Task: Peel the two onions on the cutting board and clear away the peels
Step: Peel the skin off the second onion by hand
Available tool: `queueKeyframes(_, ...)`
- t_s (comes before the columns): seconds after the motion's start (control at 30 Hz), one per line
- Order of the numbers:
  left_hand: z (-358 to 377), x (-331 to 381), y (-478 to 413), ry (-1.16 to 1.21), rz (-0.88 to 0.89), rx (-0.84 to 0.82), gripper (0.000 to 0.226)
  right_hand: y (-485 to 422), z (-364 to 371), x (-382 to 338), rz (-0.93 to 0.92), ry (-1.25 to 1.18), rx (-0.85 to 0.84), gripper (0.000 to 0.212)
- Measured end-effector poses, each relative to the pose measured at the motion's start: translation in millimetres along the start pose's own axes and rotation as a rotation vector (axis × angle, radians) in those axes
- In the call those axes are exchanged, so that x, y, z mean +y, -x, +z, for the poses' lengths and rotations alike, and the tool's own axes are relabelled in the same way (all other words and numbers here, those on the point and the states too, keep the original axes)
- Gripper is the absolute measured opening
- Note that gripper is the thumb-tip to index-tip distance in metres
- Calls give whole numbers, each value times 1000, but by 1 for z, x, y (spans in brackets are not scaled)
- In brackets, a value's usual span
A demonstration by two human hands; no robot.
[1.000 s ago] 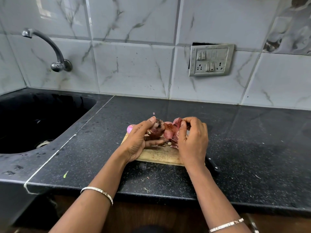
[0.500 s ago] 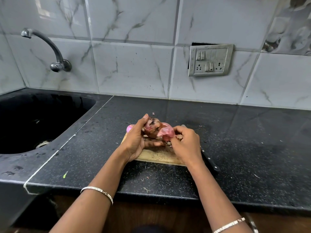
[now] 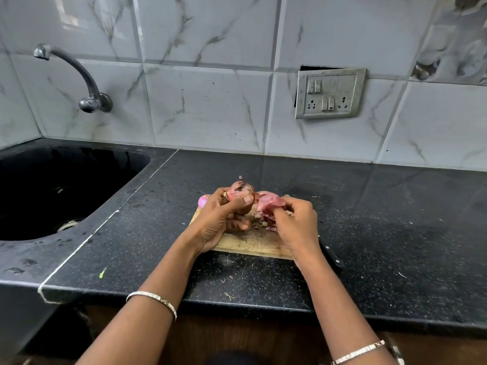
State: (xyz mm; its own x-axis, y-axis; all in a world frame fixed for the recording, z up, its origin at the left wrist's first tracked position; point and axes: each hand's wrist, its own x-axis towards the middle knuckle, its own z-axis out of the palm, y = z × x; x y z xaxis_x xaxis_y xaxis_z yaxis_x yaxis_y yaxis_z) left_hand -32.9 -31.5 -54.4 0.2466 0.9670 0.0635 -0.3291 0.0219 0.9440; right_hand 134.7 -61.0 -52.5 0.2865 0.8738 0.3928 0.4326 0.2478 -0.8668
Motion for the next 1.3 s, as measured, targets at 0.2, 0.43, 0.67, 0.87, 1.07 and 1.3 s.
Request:
queueKeyframes(0.2, 1, -1, -1, -71, 8, -13, 42, -2, -4, 2, 34, 56, 135, 24)
queueKeyframes(0.43, 2, 1, 1, -57, 3, -15, 41, -3, -2, 6, -134, 490, 303, 34)
queueKeyframes(0.67, 0, -2, -2, 4, 12, 12, 49, 0, 4, 2, -338, 483, 33, 59)
queueKeyframes(0.87, 0, -4, 0, -29, 102, -37, 53, 1, 1, 1, -486, 197, 81, 25)
queueKeyframes(1.07, -7, -6, -1, -90, 159, -109, 64, 4, 3, -2, -365, -5, -87, 32)
queueKeyframes(1.3, -4, -5, 3, -164, 218, -108, 69, 4, 4, -5, -298, -2, -107, 35)
